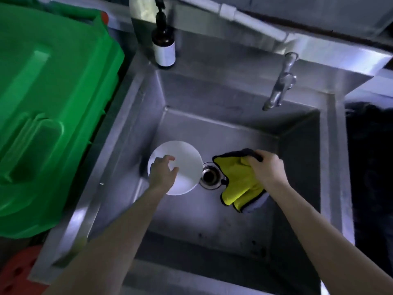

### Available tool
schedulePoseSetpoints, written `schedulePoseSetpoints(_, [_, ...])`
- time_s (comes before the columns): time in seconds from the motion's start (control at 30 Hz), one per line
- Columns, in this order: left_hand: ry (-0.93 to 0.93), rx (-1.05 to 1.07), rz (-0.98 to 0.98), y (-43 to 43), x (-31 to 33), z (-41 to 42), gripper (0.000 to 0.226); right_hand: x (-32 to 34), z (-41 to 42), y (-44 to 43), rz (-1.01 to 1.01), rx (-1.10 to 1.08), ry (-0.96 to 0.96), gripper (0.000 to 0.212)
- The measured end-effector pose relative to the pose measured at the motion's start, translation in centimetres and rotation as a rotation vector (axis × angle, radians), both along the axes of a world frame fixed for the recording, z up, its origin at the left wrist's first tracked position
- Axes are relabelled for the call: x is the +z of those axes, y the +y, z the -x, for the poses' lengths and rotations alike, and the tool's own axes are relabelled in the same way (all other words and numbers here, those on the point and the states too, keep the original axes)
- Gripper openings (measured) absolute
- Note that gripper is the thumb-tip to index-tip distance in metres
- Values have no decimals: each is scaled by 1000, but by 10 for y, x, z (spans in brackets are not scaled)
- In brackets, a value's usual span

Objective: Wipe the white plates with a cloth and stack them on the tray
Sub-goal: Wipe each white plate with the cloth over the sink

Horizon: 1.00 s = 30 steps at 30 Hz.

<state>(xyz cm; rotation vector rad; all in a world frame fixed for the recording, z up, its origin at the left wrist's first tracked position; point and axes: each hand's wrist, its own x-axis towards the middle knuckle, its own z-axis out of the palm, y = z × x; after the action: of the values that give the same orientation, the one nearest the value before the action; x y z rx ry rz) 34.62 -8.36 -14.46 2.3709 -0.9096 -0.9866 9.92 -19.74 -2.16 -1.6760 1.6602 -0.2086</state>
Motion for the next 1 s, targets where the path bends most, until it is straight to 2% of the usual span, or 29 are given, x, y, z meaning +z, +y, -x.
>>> schedulePoseSetpoints(0.1, [-172, -120, -176, -1, -27, -20, 62, -24, -22, -7, -24, -11, 31, 22])
schedulePoseSetpoints(0.17, [-243, -159, -207, -1, -39, -28, 72, -37, -34, -10, -41, -13, 42, 21])
schedulePoseSetpoints(0.27, [-309, -111, -177, -5, -48, -34, 72, -49, -46, -12, -60, -13, 53, 21])
schedulePoseSetpoints(0.33, [-291, -41, -212, -9, -48, -37, 70, -53, -50, -12, -68, -6, 61, 21])
schedulePoseSetpoints(0.5, [-169, -8, -284, -12, -44, -50, 73, -55, -50, -10, -105, -2, 95, 23])
schedulePoseSetpoints(0.77, [64, 115, -310, -11, -27, -63, 75, -33, -37, -9, -114, -26, 47, 21])
schedulePoseSetpoints(0.87, [186, 169, -259, -5, -21, -62, 67, -21, -28, -8, -110, -50, 22, 17])
schedulePoseSetpoints(0.93, [335, 227, -168, 1, -16, -60, 54, -12, -21, -7, -105, -68, 0, 15])
schedulePoseSetpoints(1.0, [450, 280, -88, 7, -7, -57, 52, -2, -13, -5, -102, -85, -19, 14])
